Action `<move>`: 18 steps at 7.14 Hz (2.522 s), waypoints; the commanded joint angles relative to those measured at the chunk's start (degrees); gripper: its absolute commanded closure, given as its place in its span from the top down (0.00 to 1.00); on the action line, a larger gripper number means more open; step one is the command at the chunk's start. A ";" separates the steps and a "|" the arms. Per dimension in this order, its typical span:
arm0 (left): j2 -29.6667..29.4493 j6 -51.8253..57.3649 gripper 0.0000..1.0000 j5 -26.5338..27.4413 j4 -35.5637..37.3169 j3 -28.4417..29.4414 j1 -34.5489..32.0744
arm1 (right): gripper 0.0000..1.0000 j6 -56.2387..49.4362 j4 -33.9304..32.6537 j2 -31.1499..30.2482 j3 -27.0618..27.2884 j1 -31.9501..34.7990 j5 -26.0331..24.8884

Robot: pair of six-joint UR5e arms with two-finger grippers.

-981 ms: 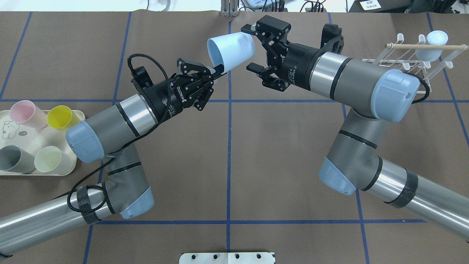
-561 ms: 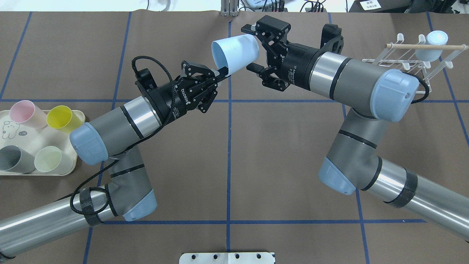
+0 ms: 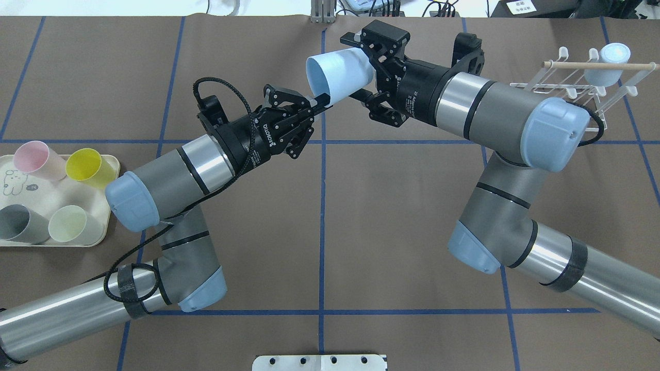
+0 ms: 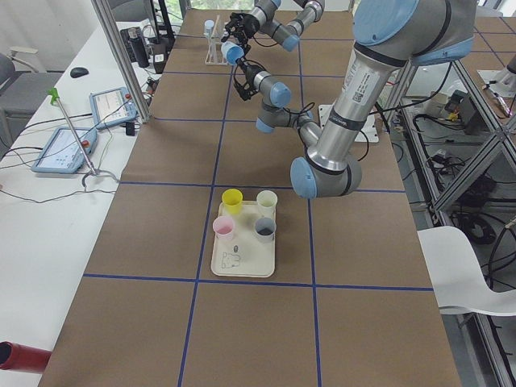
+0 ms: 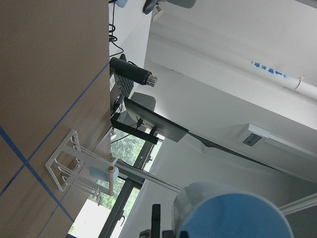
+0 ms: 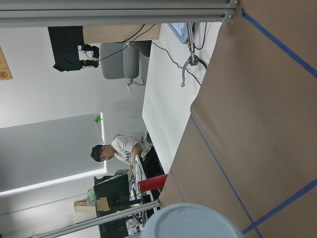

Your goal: Transfer IKEA cup to right arm and place on rack

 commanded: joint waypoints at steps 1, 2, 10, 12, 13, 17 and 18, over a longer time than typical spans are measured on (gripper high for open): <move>0.03 -0.09 0.00 -0.09 0.68 -0.09 0.24 | 0.01 -0.04 0.03 0.06 0.00 0.09 0.02; 0.03 0.00 0.41 -0.52 0.68 -0.44 0.24 | 0.00 -0.22 0.03 0.06 0.00 0.17 0.11; 0.56 0.09 1.00 -0.79 0.76 -0.62 -0.64 | 0.00 -13.45 -0.32 -5.46 0.09 9.37 0.63; 0.38 7.23 1.00 -2.10 4.42 -0.79 -2.13 | 0.00 -23.01 -0.85 -10.98 0.26 13.69 0.72; 0.47 12.43 1.00 -3.59 8.81 -2.01 -2.13 | 0.00 -30.55 -0.76 -15.97 0.78 15.80 0.72; 0.47 22.31 1.00 -5.45 26.90 -7.80 -2.40 | 0.00 -50.88 -0.85 -30.76 0.79 26.17 -1.37; 0.47 25.89 1.00 -6.23 32.44 -10.17 -2.40 | 0.00 -53.63 -0.85 -32.97 0.36 26.45 -4.52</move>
